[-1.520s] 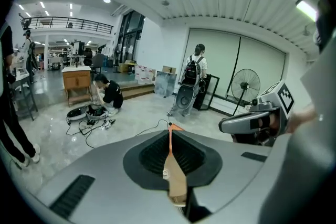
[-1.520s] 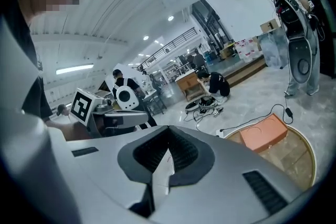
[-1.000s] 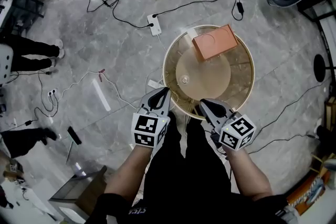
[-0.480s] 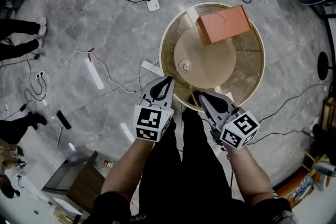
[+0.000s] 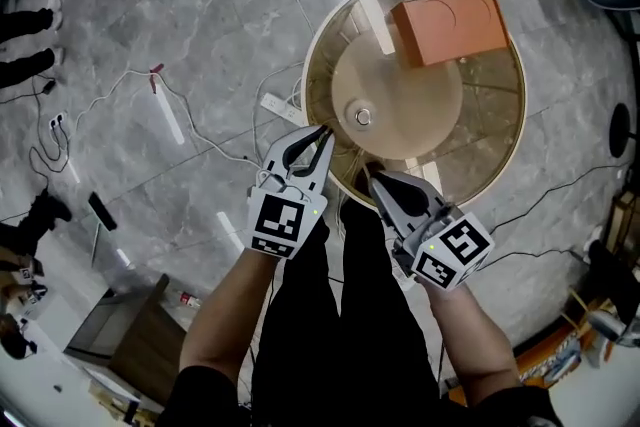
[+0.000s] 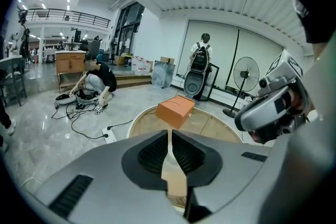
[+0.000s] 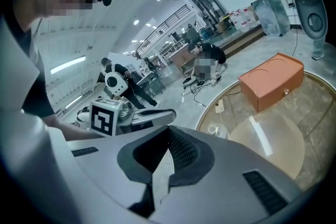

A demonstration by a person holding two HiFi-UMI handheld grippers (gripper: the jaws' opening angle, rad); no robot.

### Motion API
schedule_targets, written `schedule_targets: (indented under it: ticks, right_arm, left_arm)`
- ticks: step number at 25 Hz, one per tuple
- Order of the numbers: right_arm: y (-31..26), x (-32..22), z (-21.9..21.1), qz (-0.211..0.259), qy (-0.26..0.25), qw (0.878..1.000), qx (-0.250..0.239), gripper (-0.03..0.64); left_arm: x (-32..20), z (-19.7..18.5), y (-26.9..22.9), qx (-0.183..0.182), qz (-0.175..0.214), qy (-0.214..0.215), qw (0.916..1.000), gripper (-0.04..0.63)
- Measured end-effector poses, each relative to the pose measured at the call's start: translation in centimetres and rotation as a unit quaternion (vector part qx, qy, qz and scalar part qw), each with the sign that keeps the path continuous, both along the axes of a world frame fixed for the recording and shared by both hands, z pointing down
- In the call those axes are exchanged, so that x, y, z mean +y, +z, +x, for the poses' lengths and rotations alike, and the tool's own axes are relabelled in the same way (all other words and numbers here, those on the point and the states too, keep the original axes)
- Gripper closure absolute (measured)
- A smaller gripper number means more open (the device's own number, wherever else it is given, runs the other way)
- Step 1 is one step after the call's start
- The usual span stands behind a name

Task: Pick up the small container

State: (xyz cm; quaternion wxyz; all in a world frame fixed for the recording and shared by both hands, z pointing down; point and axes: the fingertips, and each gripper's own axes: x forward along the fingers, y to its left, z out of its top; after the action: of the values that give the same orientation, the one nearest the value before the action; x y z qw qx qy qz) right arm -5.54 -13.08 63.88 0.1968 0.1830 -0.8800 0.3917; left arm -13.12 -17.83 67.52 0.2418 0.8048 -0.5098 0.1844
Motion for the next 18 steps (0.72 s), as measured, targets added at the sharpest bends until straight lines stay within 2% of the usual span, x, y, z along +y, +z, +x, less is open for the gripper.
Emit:
schedule_targets:
  ticks: [3, 5, 8, 10, 14, 18]
  right_arm:
    - [1.5, 0.6, 0.0, 0.004, -0.023, 1.000, 0.013, 0.603]
    - [2.7, 0.8, 0.5, 0.006, -0.028, 0.999, 0.022, 0.603]
    - [4.5, 0.8, 1.5, 0.004, -0.014, 0.999, 0.030, 0.603]
    - [6.0, 1.0, 1.9, -0.002, -0.002, 1.000, 0.031, 0.603]
    - [9.4, 2.7, 2.8, -0.020, 0.002, 0.999, 0.037, 0.603]
    - [12.0, 3.4, 3.7, -0.027, 0.007, 0.999, 0.043, 0.603]
  left_arm:
    - [-0.4, -0.1, 2.1, 0.007, 0.000, -0.002, 1.0000, 0.558]
    - [-0.3, 0.4, 3.6, 0.012, -0.005, 0.004, 0.9999, 0.500]
    - [0.0, 1.6, 5.7, 0.017, -0.011, 0.028, 0.9994, 0.463]
    - [-0.1, 2.2, 7.1, 0.009, -0.001, 0.047, 0.9988, 0.440]
    - [-0.1, 2.7, 10.1, -0.018, 0.022, 0.063, 0.9976, 0.316]
    - [-0.2, 3.3, 12.2, -0.011, 0.019, 0.074, 0.9970, 0.291]
